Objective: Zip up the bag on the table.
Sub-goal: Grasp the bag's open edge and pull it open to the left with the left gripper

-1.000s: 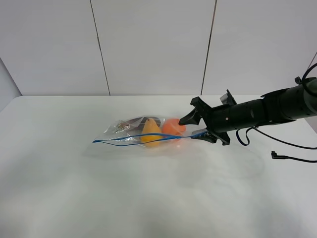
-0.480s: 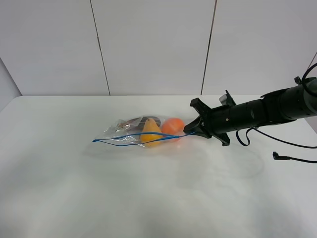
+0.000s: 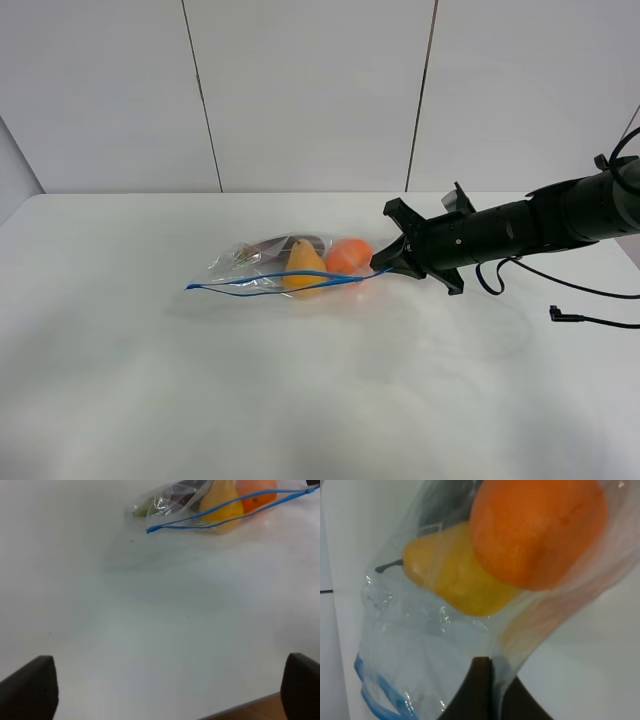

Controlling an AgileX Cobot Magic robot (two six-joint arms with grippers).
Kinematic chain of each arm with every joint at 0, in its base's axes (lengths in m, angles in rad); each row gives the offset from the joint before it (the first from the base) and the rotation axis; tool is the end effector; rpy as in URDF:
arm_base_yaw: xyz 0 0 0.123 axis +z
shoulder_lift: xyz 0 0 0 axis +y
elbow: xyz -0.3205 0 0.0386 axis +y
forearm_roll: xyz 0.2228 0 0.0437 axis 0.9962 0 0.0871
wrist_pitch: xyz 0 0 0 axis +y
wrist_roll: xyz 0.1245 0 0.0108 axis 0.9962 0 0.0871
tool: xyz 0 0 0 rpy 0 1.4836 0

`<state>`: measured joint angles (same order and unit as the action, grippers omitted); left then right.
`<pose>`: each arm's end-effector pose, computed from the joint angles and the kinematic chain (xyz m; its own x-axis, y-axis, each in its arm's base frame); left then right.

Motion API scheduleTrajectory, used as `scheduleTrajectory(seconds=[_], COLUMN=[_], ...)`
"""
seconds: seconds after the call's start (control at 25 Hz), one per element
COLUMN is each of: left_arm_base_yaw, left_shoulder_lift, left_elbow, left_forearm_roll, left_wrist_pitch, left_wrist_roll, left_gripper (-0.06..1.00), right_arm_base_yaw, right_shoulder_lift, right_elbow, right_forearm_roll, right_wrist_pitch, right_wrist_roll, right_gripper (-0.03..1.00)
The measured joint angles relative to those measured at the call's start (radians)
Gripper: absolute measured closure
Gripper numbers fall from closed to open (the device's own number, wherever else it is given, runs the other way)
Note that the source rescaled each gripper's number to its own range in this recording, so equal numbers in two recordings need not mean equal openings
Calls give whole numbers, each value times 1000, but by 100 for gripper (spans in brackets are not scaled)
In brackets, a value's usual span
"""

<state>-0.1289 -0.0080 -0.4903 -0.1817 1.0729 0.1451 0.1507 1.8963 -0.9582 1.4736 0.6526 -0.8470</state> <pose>-0.0388 -0.0150 0.2468 -0.4422 0.1146 -0.8896 0.2925 0.9560 -0.0222 0.3504 0.1297 0.1810 -0.9222 0.3161 -0.2230 0.0518 0.6722 0.7386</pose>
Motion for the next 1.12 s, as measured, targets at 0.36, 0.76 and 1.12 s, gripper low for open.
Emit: scheduleTrajectory(seconds=[0.36,0.76,1.12], left_arm_base_yaw=[0,0,0], left_shoulder_lift=[1,262,582], left_elbow=[-23,-73,-92], left_forearm_roll=[-4,-12,-12], left_wrist_pitch=[-25,-234,-474], left_wrist_roll=[0,108,188], left_gripper=[-6,-6,-6], right_arm_base_yaw=[0,0,0], right_shoulder_lift=[0,0,0], right_elbow=[0,0,0], right_forearm_roll=[0,-1,-2], right_wrist_pitch=[3,8,19], right_wrist_roll=[0,0,0], right_gripper=[97,97,97])
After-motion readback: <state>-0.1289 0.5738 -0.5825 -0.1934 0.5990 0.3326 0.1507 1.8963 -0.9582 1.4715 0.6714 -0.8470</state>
